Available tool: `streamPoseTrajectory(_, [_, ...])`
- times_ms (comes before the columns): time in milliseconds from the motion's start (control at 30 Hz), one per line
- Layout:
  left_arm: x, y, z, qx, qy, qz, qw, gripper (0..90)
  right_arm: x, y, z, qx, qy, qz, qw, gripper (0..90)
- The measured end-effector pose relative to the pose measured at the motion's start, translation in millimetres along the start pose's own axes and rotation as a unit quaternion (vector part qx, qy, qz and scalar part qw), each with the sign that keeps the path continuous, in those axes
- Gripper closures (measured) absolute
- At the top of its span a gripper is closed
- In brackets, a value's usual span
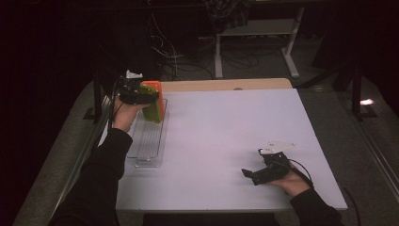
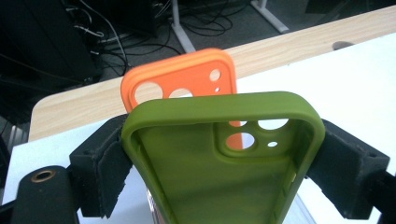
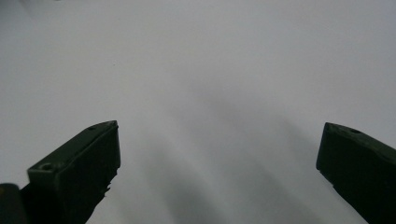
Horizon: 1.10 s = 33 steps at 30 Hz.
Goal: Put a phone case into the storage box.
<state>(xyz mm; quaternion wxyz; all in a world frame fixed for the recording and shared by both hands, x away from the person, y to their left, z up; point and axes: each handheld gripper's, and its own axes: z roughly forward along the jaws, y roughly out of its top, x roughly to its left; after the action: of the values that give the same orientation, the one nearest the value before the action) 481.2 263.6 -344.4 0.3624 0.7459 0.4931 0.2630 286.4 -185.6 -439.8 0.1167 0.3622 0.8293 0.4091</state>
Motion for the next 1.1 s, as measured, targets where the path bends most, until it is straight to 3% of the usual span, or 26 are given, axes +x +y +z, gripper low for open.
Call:
streamPoseTrajectory(367, [-3.8, -7.9, 11.5, -0.008, 0.016, -0.006, 0.9998, 12.4, 0.4, -0.2, -0.2, 0.0, 0.0, 0.0, 1.0, 0.0])
streamPoseTrajectory(733, [-5.4, -7.4, 17.7, -0.014, 0.014, -0.013, 0.9997, 3.5, 0.6, -0.1, -0.8, -0.002, 0.002, -0.001, 1.0, 0.0])
streamPoseTrajectory(867, [-6.6, -6.0, 10.5, -0.015, -0.004, 0.004, 0.9999, 3.4, 0.8, 0.1, -1.1, -0.003, 0.002, 0.001, 1.0, 0.0])
streamPoseTrajectory(967, [-7.7, -5.1, 1.8, -0.01, -0.031, 0.014, 0.9994, 2.9, 1.0, 0.1, -1.0, -0.002, 0.002, 0.001, 1.0, 0.0])
streamPoseTrajectory(1100, [-11.9, -5.5, -13.8, -0.001, -0.076, 0.038, 0.9964, 0.7, 1.0, 0.4, -1.2, -0.003, 0.002, -0.002, 1.0, 0.0])
